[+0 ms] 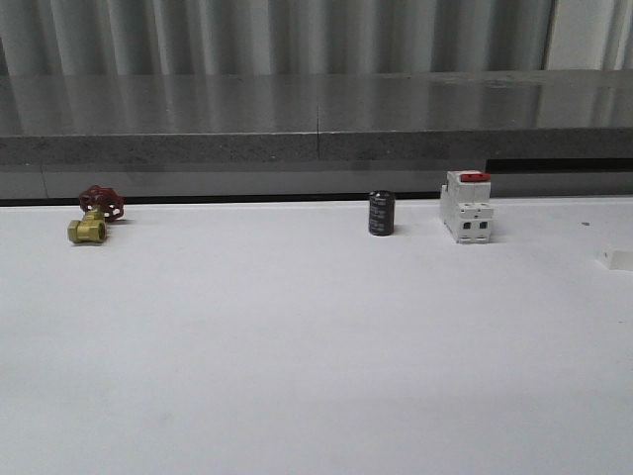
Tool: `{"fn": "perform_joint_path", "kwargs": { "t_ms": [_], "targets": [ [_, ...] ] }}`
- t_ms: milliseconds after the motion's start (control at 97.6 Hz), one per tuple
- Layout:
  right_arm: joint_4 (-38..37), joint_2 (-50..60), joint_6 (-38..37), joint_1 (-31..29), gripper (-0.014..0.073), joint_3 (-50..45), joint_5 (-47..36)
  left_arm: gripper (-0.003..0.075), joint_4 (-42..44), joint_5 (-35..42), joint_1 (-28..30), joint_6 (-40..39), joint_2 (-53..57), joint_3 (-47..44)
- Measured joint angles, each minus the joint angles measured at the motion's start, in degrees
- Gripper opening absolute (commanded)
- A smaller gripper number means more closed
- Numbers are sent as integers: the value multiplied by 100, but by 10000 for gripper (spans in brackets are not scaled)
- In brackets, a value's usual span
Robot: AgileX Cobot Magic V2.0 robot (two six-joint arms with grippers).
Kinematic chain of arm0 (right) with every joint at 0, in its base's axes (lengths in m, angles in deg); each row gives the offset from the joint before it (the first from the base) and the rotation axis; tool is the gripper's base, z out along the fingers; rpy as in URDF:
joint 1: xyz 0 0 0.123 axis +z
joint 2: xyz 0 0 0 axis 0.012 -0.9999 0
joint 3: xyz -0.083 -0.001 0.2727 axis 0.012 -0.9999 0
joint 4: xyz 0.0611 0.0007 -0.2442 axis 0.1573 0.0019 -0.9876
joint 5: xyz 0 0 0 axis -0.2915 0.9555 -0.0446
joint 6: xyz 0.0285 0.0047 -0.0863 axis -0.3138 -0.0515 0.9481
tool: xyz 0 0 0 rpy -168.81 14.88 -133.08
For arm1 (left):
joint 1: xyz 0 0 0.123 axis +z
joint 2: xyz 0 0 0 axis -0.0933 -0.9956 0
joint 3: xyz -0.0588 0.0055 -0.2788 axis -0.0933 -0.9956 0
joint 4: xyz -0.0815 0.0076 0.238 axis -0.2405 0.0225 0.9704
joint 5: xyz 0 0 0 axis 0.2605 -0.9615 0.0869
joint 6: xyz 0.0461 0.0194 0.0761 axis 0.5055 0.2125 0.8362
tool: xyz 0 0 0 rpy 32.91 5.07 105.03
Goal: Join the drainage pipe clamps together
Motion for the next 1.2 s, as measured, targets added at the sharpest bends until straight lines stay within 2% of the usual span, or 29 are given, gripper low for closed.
{"fn": "perform_joint_path", "kwargs": {
  "t_ms": [451,646,851,1035,1199],
  "targets": [
    [0,0,0,0,-67,0,0,-21,0,91,0,-11,0,0],
    [0,0,0,2,-67,0,0,-21,-276,62,0,-11,-12,113],
    [0,0,0,2,-67,0,0,-21,-450,-748,0,-11,-728,1192],
    [0,0,0,2,-67,0,0,-21,-351,-1926,0,-11,-1969,2381],
    [0,0,0,2,-67,0,0,-20,-187,-2573,0,-11,-3012,3126]
  ]
}}
